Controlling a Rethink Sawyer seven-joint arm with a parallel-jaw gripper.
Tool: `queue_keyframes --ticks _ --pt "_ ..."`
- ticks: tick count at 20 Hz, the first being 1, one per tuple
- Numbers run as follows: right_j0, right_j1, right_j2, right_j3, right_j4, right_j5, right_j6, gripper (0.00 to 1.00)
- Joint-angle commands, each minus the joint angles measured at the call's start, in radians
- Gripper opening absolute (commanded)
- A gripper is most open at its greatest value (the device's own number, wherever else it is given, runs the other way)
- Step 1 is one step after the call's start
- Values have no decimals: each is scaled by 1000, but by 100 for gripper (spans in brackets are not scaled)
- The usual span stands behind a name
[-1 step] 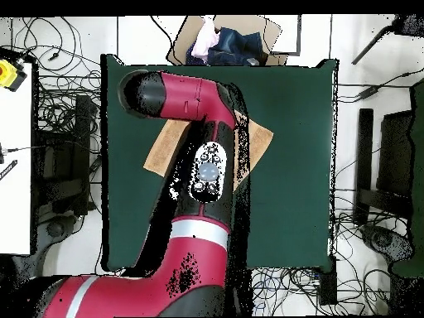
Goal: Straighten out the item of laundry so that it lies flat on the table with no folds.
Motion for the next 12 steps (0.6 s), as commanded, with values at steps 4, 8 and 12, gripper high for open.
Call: queue_keyframes --ticks 4,8,12 --pt "-28 -93 71 304 15 -71 81 100" --pt "-13 -92 52 303 9 -78 107 100" --pt "-22 -91 60 304 6 -74 88 100"
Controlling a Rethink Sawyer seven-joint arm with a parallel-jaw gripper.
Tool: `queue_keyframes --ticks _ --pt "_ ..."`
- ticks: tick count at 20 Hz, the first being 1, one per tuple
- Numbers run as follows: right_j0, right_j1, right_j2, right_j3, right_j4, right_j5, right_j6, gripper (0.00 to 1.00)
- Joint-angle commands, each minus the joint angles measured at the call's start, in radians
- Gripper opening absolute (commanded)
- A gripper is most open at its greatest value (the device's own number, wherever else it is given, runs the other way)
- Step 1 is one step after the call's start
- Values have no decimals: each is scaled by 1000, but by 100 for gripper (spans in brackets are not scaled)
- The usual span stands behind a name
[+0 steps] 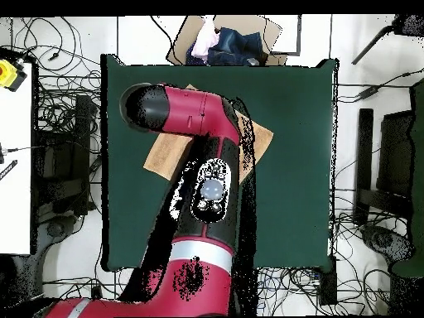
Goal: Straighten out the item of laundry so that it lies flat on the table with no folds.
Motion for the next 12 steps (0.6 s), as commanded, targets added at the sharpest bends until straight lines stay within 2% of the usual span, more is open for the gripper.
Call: queue_keyframes --ticks 1,8,12 --pt "-24 -8 65 173 6 -54 81 100" --pt "-76 -9 152 190 29 -45 -2 100" --pt "-157 -32 284 252 73 -67 -88 100"
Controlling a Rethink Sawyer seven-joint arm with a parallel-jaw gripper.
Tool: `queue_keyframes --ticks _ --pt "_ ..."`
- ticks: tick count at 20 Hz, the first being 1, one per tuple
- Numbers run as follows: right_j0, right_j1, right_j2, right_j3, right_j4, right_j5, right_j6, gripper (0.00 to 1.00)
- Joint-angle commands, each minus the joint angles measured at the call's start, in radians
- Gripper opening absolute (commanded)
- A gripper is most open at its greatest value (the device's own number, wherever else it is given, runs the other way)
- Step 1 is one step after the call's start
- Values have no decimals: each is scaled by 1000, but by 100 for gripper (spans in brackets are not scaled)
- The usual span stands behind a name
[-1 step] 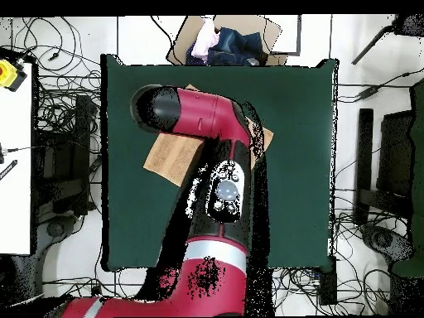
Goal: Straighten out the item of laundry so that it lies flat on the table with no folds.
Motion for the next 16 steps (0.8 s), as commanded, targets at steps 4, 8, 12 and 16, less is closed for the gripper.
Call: queue_keyframes --ticks 4,8,12,16 --pt "-188 -55 368 320 146 -48 -131 100" --pt "-246 -75 451 391 187 -28 -135 100" --pt "-315 -92 551 460 226 -26 -159 100" --pt "-319 -96 554 456 184 -36 -126 100"
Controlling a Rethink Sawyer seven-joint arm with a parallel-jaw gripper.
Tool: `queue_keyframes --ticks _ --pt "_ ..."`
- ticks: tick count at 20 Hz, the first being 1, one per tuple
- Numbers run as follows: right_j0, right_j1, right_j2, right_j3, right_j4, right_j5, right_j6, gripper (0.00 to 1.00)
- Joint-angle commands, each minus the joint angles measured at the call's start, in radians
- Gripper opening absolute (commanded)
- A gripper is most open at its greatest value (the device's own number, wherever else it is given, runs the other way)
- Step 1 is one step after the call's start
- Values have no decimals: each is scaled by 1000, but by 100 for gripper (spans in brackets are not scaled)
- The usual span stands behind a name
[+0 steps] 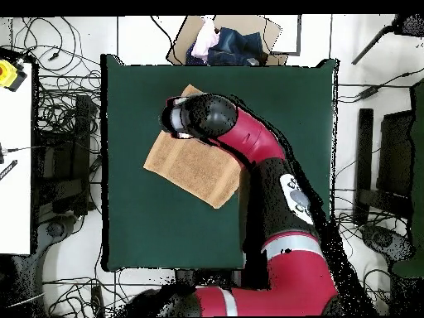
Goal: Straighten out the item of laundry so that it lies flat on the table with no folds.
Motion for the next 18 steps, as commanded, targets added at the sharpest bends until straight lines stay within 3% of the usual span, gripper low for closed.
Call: queue_keyframes --ticks 1,13,18 --pt "-7 -15 179 166 -1 -40 -110 100" --pt "146 203 -15 -223 -152 50 7 100" --pt "151 225 -30 -251 -171 43 18 100"
